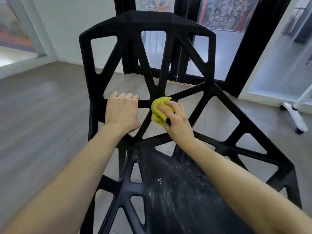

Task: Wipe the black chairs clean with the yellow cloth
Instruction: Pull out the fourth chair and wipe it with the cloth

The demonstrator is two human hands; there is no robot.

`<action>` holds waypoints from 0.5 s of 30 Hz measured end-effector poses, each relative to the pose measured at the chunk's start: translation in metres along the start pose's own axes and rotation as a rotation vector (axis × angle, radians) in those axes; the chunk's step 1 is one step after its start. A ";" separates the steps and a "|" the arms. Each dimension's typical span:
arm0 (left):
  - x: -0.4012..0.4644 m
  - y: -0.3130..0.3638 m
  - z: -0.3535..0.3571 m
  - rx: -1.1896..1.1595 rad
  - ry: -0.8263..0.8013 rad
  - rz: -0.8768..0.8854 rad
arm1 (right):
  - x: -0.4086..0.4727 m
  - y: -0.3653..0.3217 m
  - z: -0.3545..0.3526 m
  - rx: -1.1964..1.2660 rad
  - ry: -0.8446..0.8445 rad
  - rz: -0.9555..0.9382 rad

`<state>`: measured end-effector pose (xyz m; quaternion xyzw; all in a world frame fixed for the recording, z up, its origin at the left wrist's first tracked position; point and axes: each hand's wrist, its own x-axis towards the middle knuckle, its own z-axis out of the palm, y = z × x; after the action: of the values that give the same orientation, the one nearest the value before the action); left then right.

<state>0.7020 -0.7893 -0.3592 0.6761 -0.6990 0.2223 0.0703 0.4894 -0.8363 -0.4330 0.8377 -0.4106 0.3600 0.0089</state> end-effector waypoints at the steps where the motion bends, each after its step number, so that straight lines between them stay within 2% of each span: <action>1: 0.001 0.000 0.001 0.006 0.009 0.003 | -0.017 0.007 0.000 -0.042 -0.093 -0.001; 3: 0.000 0.000 0.001 -0.003 0.006 -0.007 | -0.038 0.014 -0.011 -0.052 -0.165 0.053; 4: 0.000 0.001 0.002 -0.010 0.015 -0.003 | -0.035 0.013 -0.017 -0.005 -0.126 0.089; 7: 0.002 -0.002 0.006 0.012 0.091 0.009 | 0.000 -0.020 -0.016 0.151 0.176 0.175; 8: 0.003 -0.004 0.007 0.005 0.104 0.009 | 0.005 -0.036 -0.008 0.199 0.211 0.230; 9: 0.004 -0.005 0.009 -0.006 0.109 0.010 | -0.002 -0.051 0.006 0.213 0.180 0.261; 11: 0.006 -0.006 0.010 -0.004 0.119 0.003 | -0.036 -0.080 0.026 0.237 -0.056 0.172; 13: 0.007 -0.007 0.009 -0.020 0.113 -0.010 | -0.055 -0.074 0.030 0.214 -0.269 0.066; 15: 0.006 -0.006 0.008 -0.042 0.106 -0.014 | -0.040 -0.056 0.030 0.219 -0.256 0.132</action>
<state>0.7092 -0.7981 -0.3626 0.6665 -0.6942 0.2424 0.1230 0.5301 -0.7814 -0.4634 0.8440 -0.4207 0.2927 -0.1584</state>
